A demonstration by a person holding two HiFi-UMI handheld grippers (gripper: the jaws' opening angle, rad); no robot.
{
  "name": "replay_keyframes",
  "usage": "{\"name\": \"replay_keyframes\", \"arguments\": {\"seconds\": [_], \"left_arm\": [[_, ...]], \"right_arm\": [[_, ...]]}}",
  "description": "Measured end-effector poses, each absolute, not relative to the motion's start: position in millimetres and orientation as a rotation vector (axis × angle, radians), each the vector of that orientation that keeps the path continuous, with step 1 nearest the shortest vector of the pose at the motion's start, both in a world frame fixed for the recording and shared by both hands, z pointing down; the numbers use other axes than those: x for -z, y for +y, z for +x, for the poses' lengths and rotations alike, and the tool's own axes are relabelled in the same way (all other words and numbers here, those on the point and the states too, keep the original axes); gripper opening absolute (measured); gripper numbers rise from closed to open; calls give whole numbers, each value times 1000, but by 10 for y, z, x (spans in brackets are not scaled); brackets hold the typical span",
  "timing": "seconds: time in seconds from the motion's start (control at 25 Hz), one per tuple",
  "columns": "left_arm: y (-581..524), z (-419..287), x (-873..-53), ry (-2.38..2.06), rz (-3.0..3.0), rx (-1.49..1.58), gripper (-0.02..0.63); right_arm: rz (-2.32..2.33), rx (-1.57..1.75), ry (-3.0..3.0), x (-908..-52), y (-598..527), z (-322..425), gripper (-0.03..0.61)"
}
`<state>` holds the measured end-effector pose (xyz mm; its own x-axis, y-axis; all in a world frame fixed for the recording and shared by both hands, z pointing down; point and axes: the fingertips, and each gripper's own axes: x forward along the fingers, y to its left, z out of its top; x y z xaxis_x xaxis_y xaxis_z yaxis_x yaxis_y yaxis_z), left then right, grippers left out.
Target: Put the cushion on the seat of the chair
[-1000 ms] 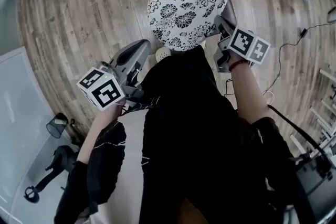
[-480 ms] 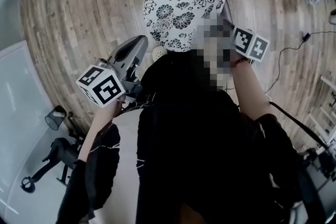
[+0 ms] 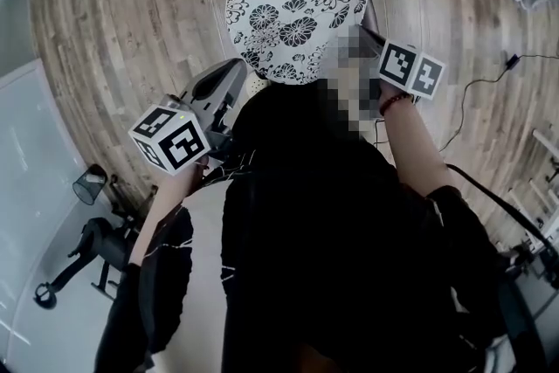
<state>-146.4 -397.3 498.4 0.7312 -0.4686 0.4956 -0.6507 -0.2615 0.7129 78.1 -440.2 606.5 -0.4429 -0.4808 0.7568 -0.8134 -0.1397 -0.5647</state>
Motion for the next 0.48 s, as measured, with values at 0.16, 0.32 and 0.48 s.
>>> {"name": "replay_keyframes", "arguments": {"seconds": [0.16, 0.32, 0.48], "left_arm": [[-4087, -1256, -5012, -855, 1919, -223, 15], [-4138, -1122, -5035, -845, 1925, -228, 15], [-4135, -1043, -5062, -841, 1923, -243, 15]], "right_arm": [[1439, -1635, -1823, -6125, -4415, 907, 26], [1403, -1640, -1816, -6182, -4388, 934, 26], [1364, -1637, -1817, -6244, -4372, 937, 26]]}}
